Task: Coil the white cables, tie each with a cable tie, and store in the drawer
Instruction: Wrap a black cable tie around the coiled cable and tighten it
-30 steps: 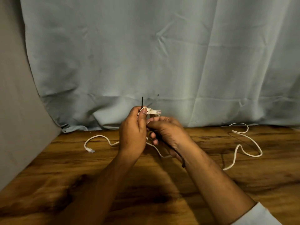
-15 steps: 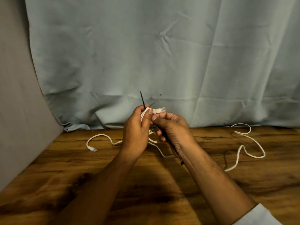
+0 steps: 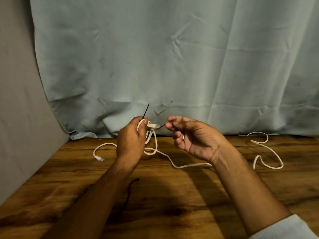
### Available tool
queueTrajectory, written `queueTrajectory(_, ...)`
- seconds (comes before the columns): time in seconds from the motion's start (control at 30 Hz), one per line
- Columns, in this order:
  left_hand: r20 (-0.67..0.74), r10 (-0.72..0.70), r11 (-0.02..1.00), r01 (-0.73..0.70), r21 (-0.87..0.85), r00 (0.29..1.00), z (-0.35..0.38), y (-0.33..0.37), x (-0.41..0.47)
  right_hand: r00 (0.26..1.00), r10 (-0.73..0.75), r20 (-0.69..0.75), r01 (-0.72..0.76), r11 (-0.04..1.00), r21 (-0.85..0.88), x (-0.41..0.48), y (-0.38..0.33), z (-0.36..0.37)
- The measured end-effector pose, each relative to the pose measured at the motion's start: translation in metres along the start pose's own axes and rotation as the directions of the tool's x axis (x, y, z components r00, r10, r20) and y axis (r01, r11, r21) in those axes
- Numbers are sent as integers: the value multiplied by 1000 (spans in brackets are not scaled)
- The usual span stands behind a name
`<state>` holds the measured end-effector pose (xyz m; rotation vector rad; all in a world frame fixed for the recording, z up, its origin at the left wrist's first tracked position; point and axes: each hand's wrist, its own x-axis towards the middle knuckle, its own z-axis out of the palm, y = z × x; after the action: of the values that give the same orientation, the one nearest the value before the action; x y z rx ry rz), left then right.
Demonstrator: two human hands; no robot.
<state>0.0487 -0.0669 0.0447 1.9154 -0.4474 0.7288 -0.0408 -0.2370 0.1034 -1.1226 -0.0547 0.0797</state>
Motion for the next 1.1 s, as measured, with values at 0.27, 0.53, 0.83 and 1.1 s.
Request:
queueTrajectory(0.27, 62, -23, 997, 18, 79, 998, 6, -9, -4, 975, -215, -52, 215, 977, -5, 8, 6, 0)
queueTrajectory(0.53, 126, -15, 993, -1, 122, 992, 15, -13, -9, 871, -458, -180, 440, 889, -129, 2, 4, 8)
queueTrajectory(0.83, 155, -9, 990, -13, 139, 988, 18, -9, -13, 812, -552, -189, 544, 834, -98, 0, 5, 11)
queueTrajectory(1.1, 160, 44, 990, -65, 127, 986, 18, -7, -17, 787, -592, -173, 580, 806, -121, -1, 3, 7)
